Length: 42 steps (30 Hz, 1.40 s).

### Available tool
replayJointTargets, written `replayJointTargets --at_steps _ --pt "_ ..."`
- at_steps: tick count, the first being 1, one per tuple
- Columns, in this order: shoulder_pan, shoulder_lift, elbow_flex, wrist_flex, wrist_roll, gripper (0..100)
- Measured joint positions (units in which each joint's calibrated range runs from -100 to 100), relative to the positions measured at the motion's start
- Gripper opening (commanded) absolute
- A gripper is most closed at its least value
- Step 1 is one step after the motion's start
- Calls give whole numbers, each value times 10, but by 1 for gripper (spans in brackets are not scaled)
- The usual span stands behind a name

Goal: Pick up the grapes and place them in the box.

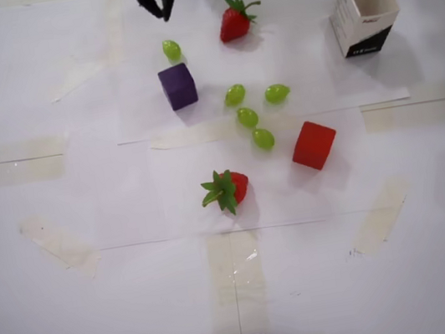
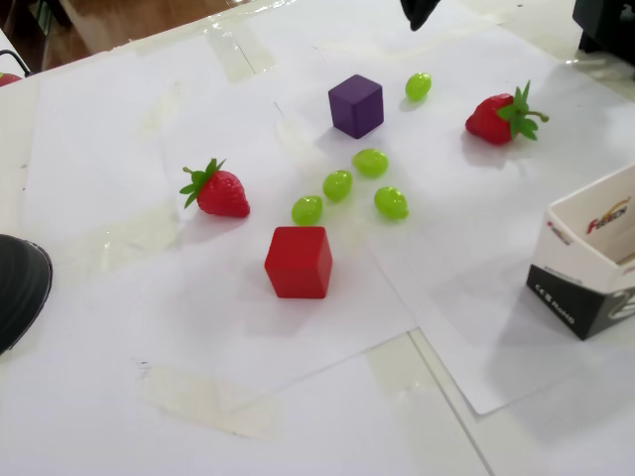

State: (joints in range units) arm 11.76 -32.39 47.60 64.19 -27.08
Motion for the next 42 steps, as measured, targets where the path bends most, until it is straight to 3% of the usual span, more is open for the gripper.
replayJointTargets --at_steps 5,13,27,42 --pt "13 29 -10 36 30 6" --pt "-7 29 -9 54 32 12" --pt "-28 29 74 -33 31 19" --pt "-30 35 147 -122 23 20"
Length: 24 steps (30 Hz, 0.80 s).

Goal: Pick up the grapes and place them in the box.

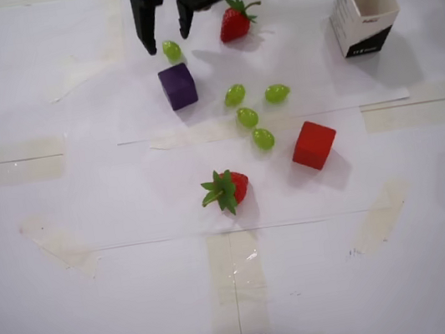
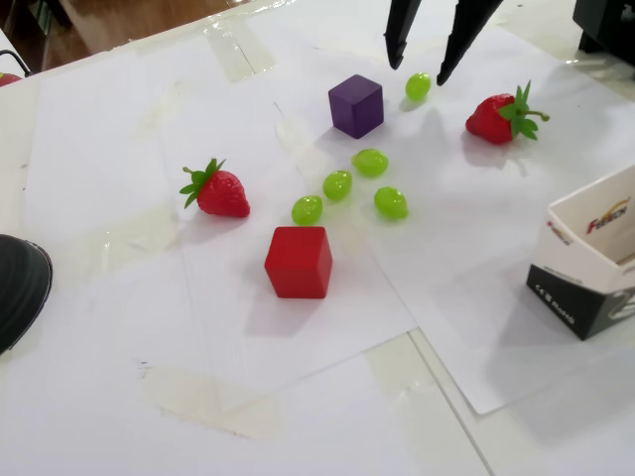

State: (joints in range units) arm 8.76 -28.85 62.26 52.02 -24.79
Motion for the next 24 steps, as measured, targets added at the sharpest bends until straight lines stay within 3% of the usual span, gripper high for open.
replayJointTargets --at_steps 14,24 --pt "-1 53 9 -43 -3 20" --pt "1 65 8 -44 -5 14"
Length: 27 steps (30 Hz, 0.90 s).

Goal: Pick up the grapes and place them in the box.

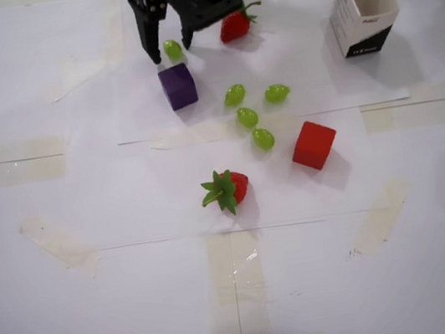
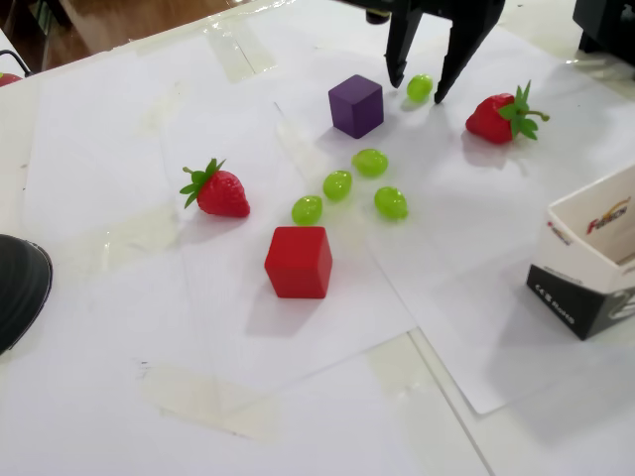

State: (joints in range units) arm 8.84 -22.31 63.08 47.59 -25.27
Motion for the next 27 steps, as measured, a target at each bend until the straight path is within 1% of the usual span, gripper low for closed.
replayJointTargets --at_steps 4,7,12,16,21,24,27 --pt "0 0 -5 1 0 8" --pt "-2 1 -18 17 0 6" --pt "-9 1 -71 70 -8 4" --pt "-36 -2 -124 117 -19 3" --pt "-62 -20 -204 200 -46 3" --pt "-101 -29 -276 267 -74 3" --pt "-162 -30 -348 322 -109 3"
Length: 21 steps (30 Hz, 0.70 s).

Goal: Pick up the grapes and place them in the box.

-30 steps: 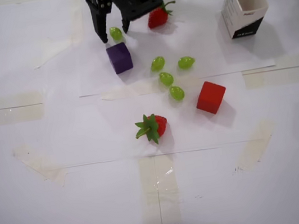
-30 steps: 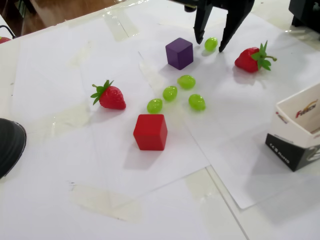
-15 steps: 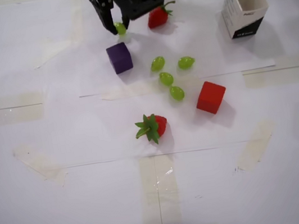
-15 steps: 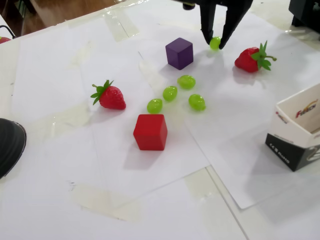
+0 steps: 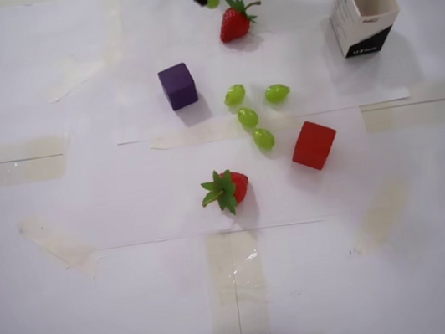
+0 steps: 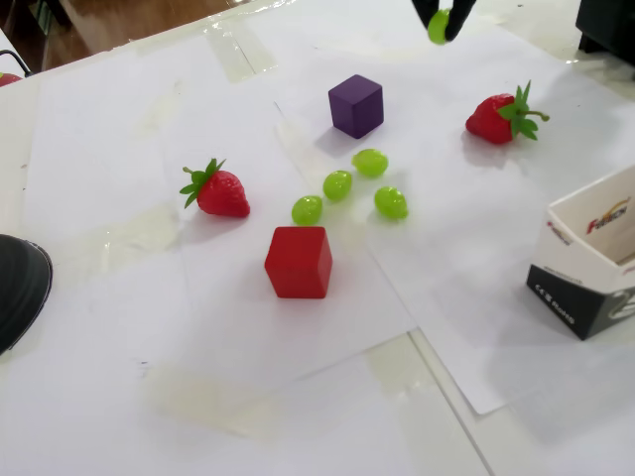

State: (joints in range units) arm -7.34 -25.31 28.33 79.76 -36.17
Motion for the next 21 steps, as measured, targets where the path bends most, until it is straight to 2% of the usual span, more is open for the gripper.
replayJointTargets --at_steps 4,9,14,21 --pt "-106 15 -71 21 -50 3" --pt "-209 75 -93 -28 -86 1" --pt "-276 143 -124 -51 -104 0" --pt "-318 224 -193 -43 -109 1"
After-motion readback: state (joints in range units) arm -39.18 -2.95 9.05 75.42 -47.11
